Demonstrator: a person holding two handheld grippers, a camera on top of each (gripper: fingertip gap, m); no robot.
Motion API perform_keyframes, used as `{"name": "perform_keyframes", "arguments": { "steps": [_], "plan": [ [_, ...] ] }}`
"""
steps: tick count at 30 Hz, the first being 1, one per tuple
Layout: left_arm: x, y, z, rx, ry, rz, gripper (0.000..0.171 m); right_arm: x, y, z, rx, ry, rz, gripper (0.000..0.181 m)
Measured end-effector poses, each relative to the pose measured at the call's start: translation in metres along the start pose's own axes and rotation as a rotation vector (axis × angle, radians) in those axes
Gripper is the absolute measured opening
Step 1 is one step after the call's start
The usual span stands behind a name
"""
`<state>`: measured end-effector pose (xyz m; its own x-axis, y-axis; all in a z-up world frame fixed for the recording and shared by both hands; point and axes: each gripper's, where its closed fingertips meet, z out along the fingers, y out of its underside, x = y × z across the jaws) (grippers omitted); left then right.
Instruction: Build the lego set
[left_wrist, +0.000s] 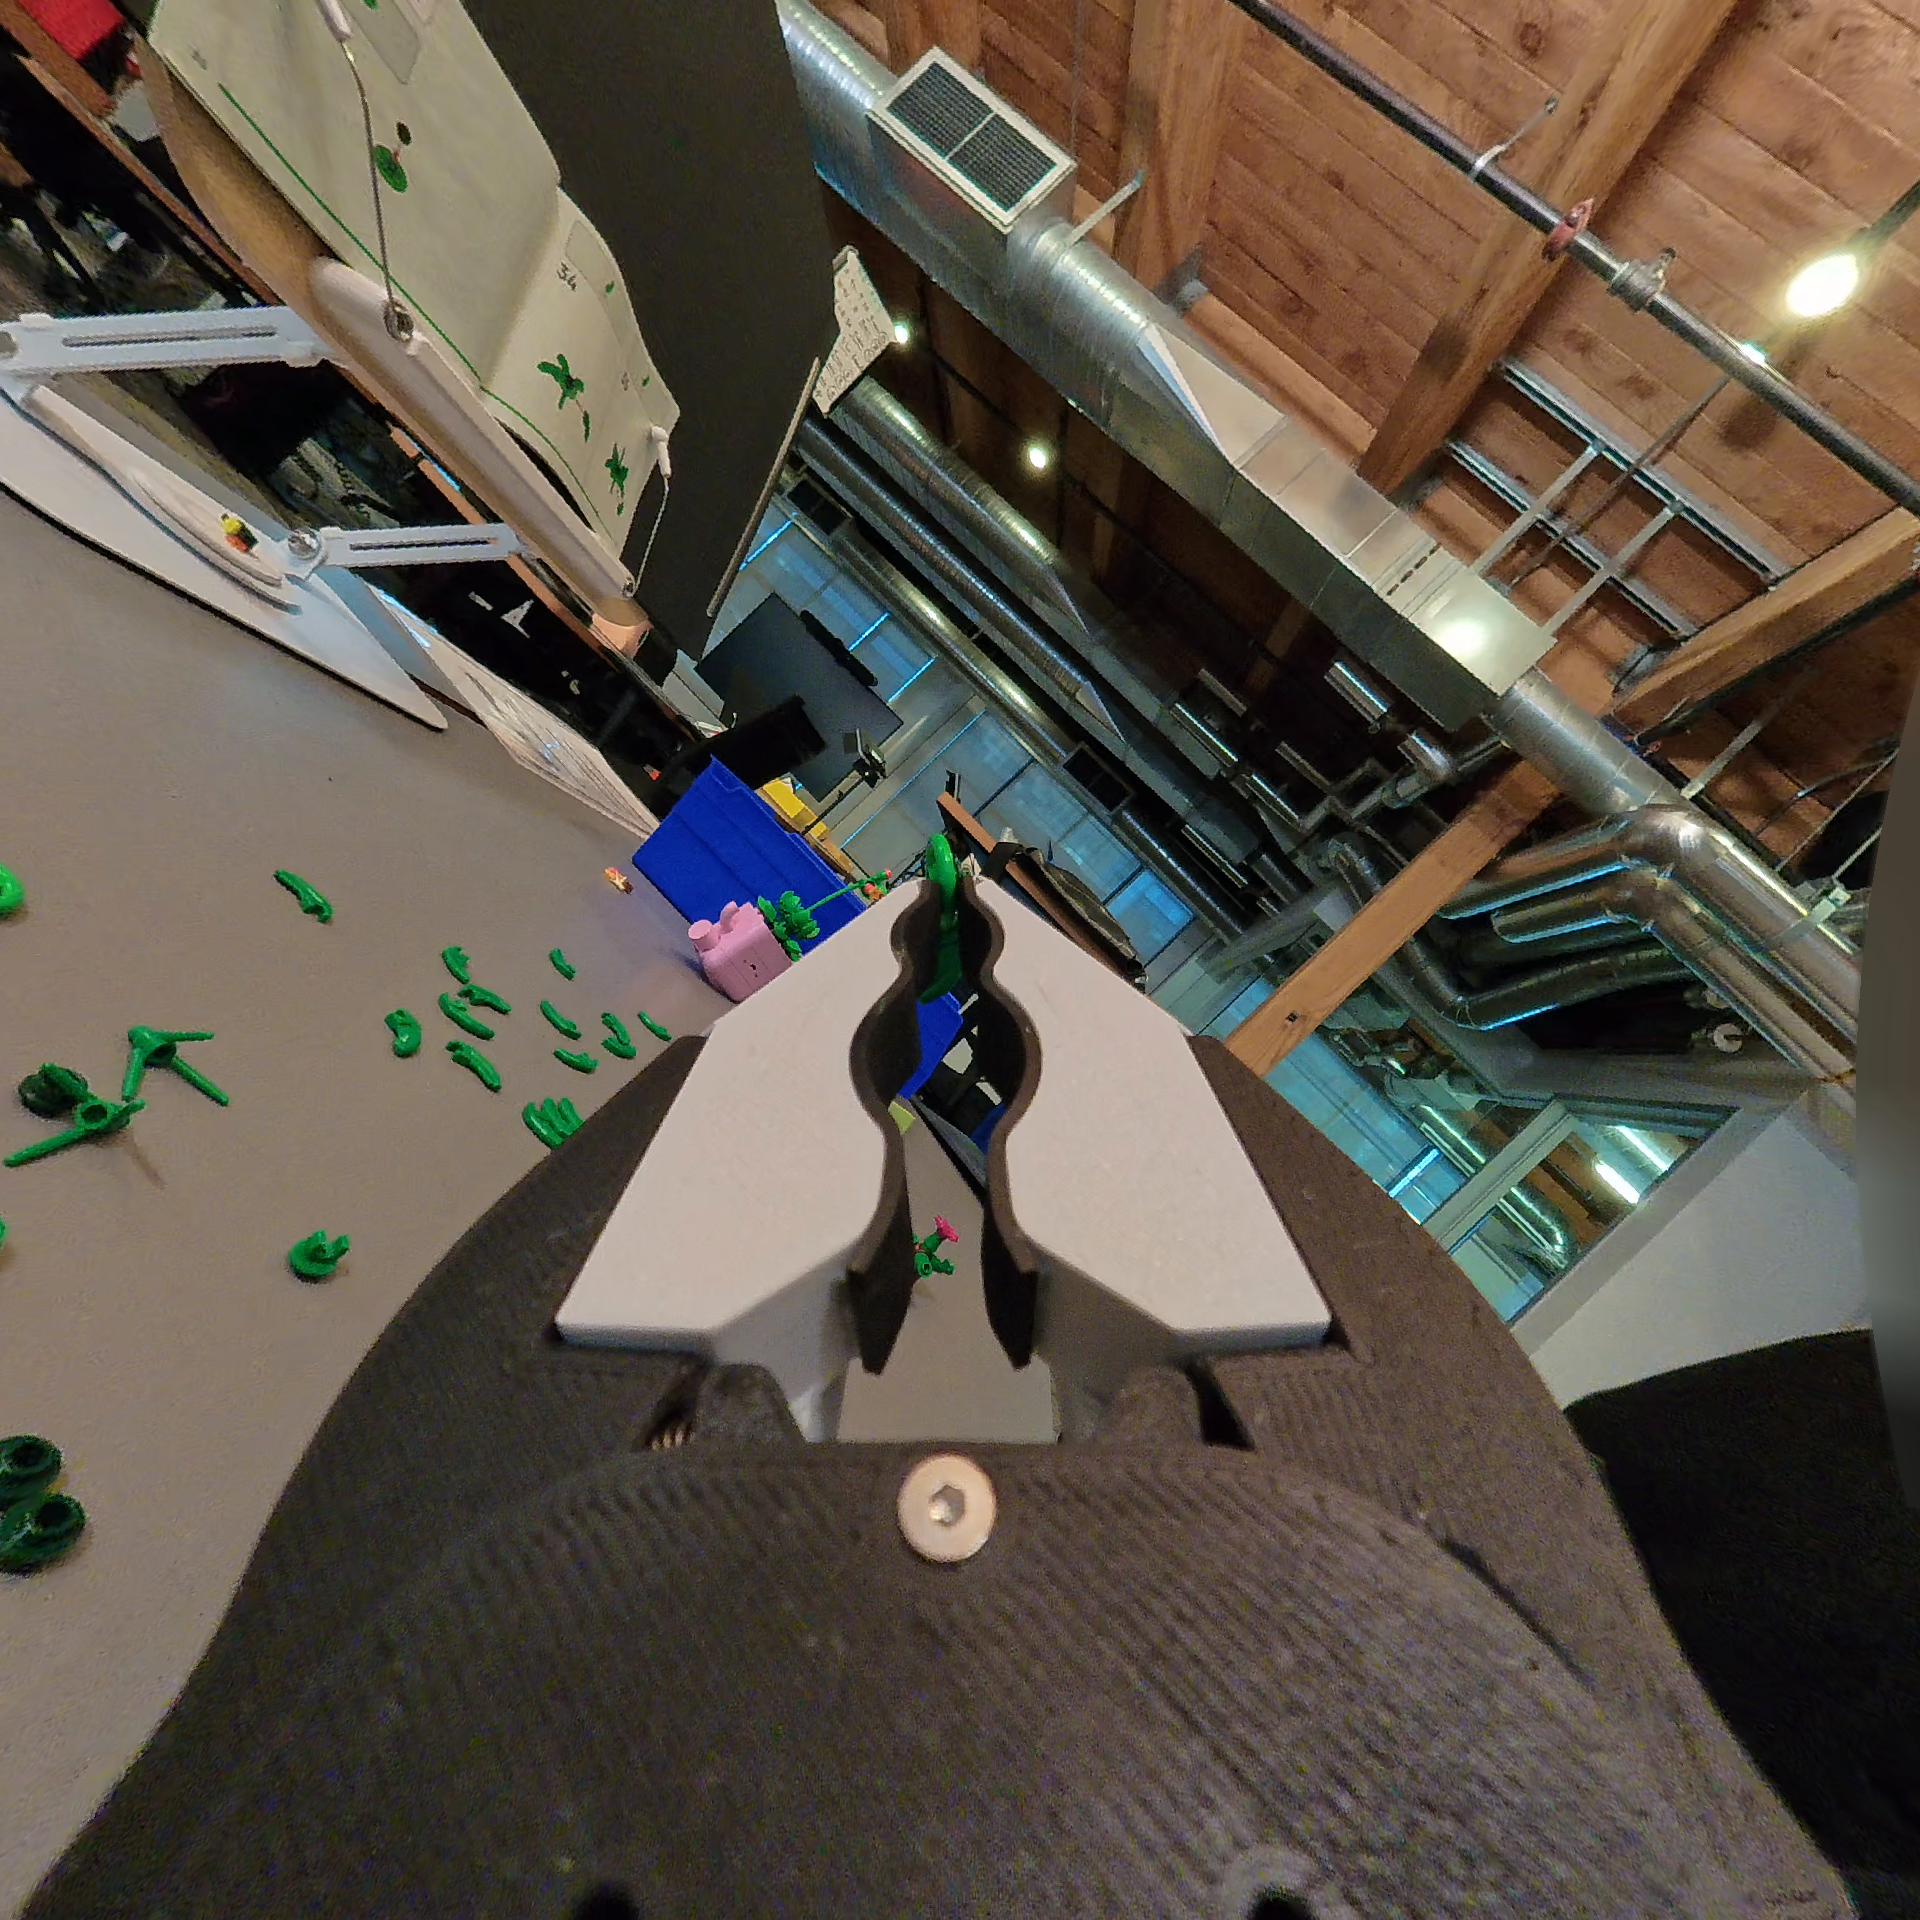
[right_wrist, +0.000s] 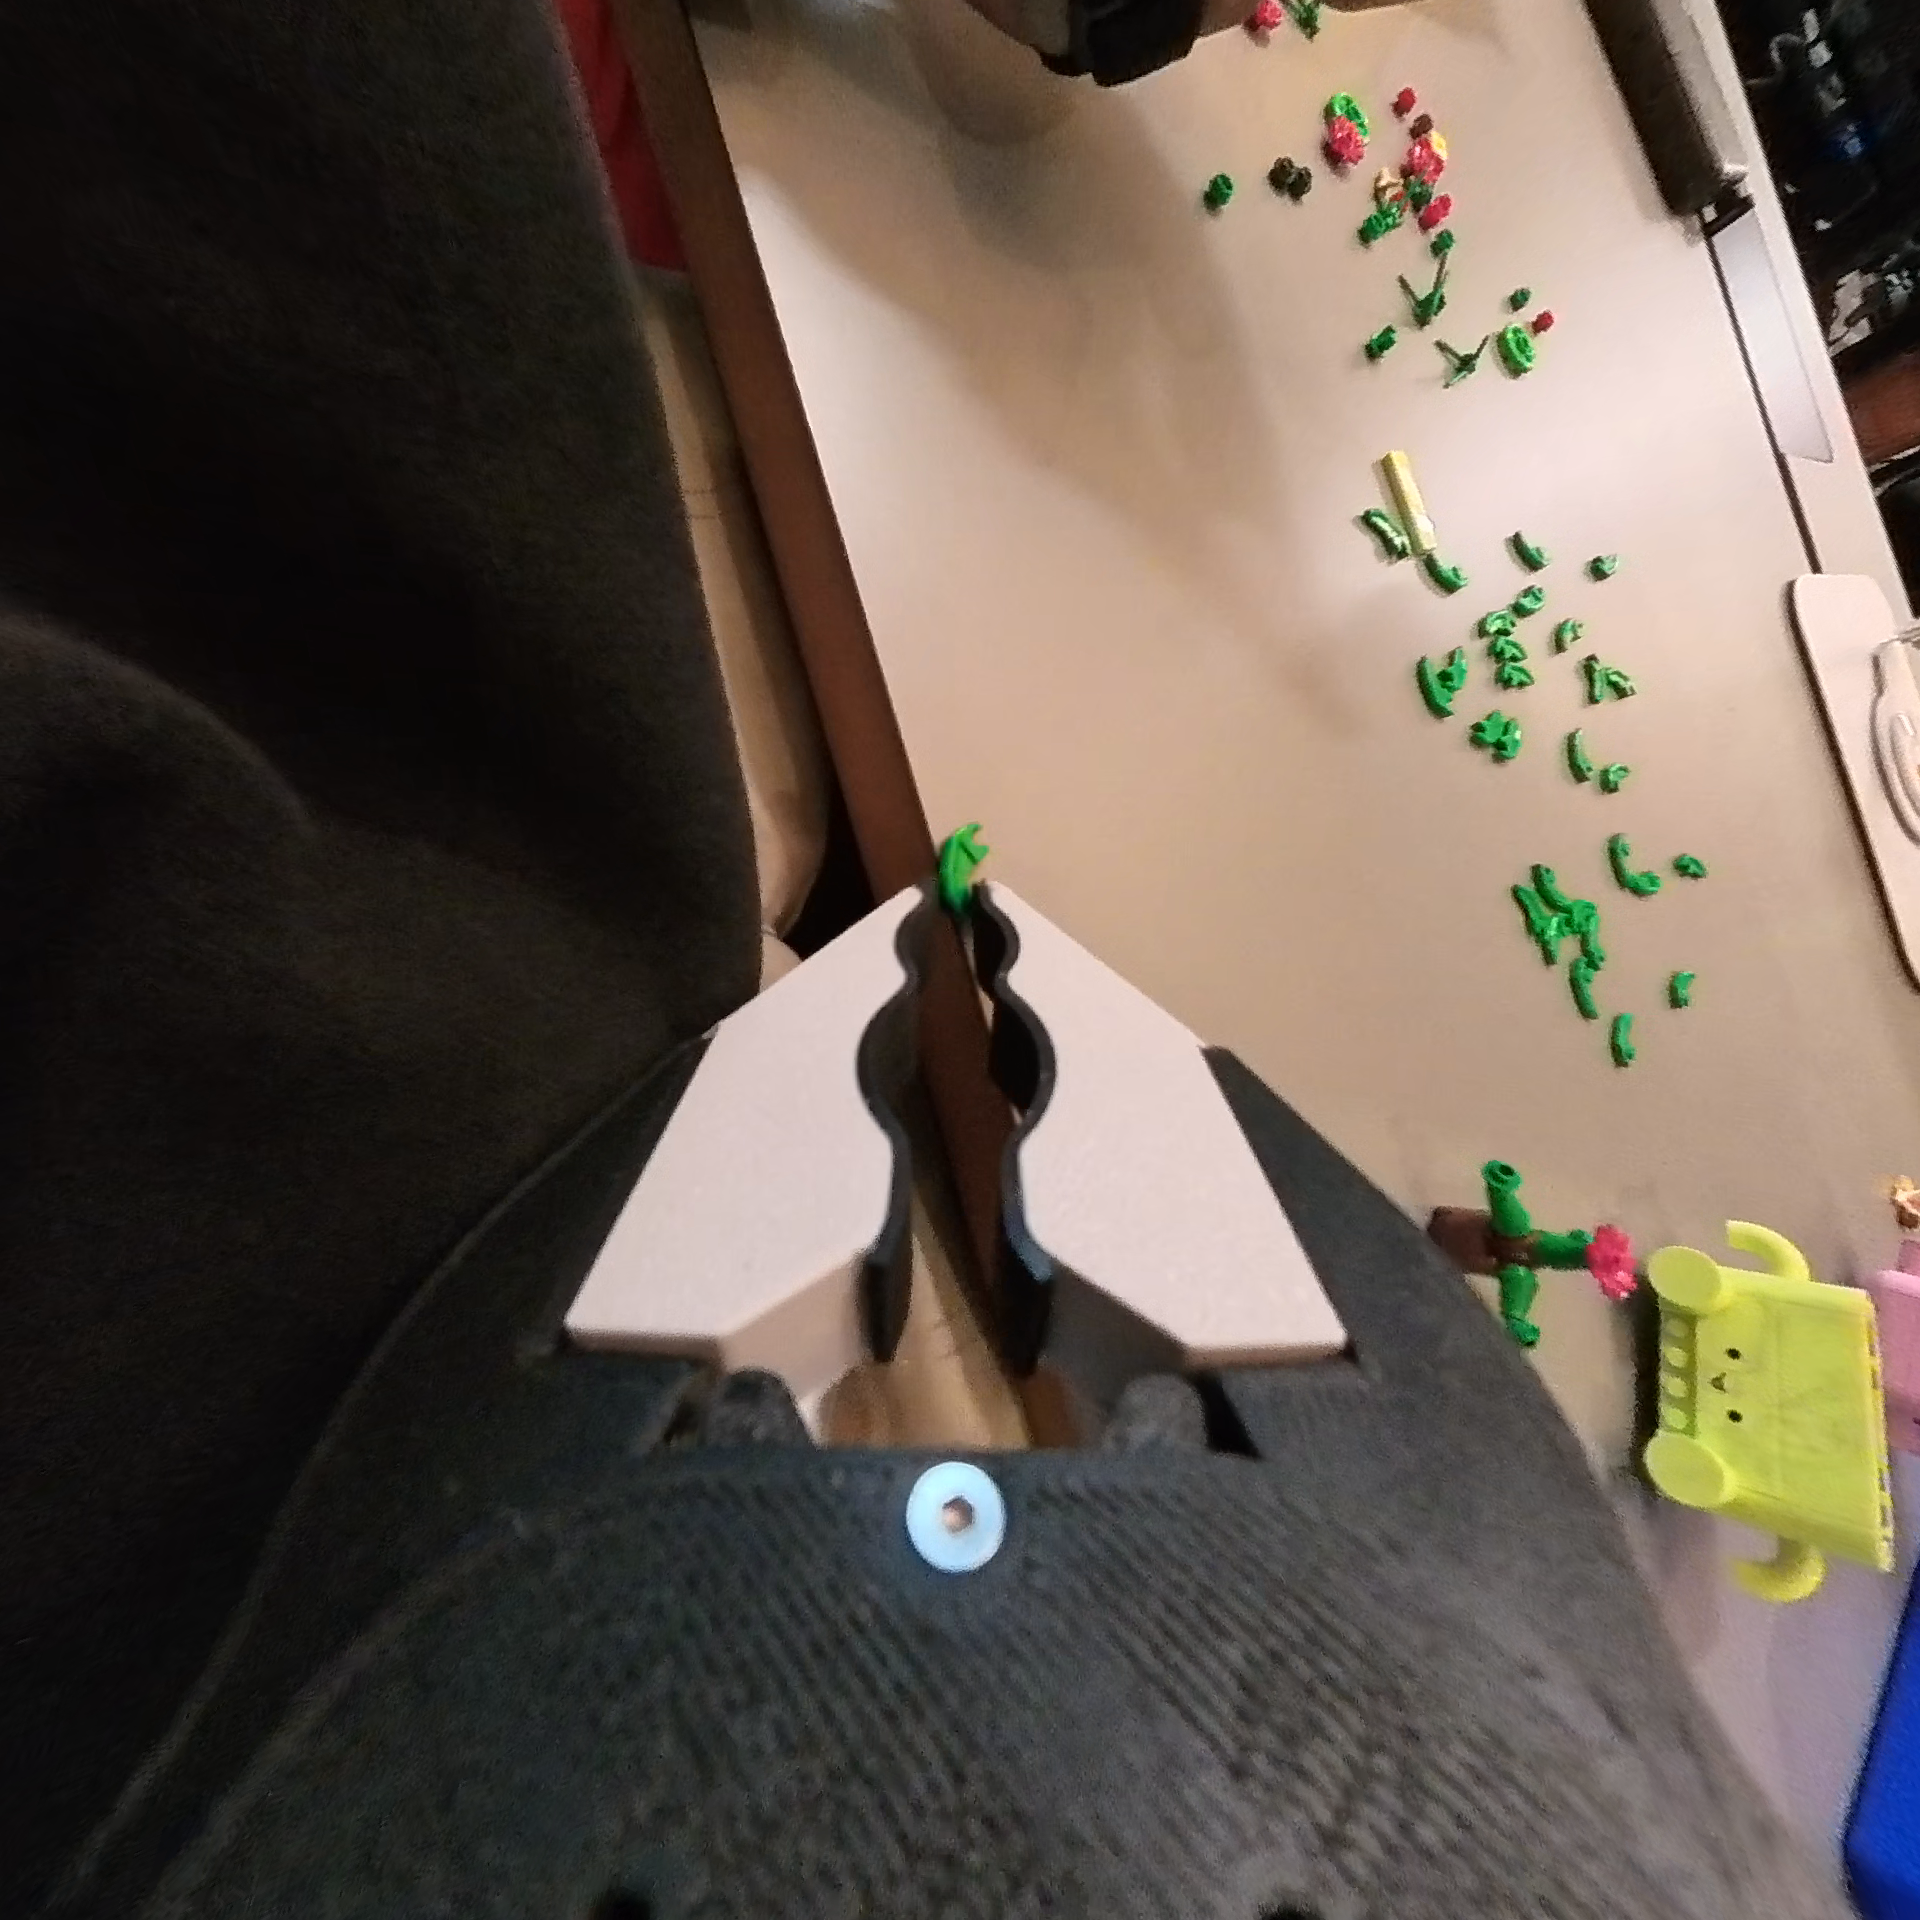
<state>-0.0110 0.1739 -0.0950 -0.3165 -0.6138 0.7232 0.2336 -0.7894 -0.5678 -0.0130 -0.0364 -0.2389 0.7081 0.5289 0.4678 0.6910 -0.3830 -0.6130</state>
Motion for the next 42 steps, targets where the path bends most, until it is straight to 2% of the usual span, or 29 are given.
{"name": "perform_keyframes", "arguments": {
  "steps": [10, 17, 31, 37, 42],
  "plan": [
    [-0.002, 0.000, 0.000, 0.001, -0.001, -0.006, 0.000, 0.000, 0.000, -0.001, 0.004, 0.013, 0.029, 0.003],
    [-0.003, -0.001, 0.000, 0.004, -0.001, -0.013, 0.000, 0.004, -0.002, -0.001, 0.014, 0.044, -0.007, 0.012],
    [-0.006, -0.003, -0.002, 0.005, 0.000, -0.020, 0.000, -0.001, -0.005, 0.003, 0.021, 0.016, -0.069, 0.005],
    [-0.007, -0.001, -0.003, -0.001, 0.004, -0.030, 0.000, -0.002, -0.006, 0.002, 0.044, -0.035, 0.048, 0.002],
    [-0.003, 0.004, -0.002, -0.022, 0.020, -0.052, 0.000, 0.009, -0.017, -0.008, 0.158, -0.125, 0.306, 0.001]
  ]
}}
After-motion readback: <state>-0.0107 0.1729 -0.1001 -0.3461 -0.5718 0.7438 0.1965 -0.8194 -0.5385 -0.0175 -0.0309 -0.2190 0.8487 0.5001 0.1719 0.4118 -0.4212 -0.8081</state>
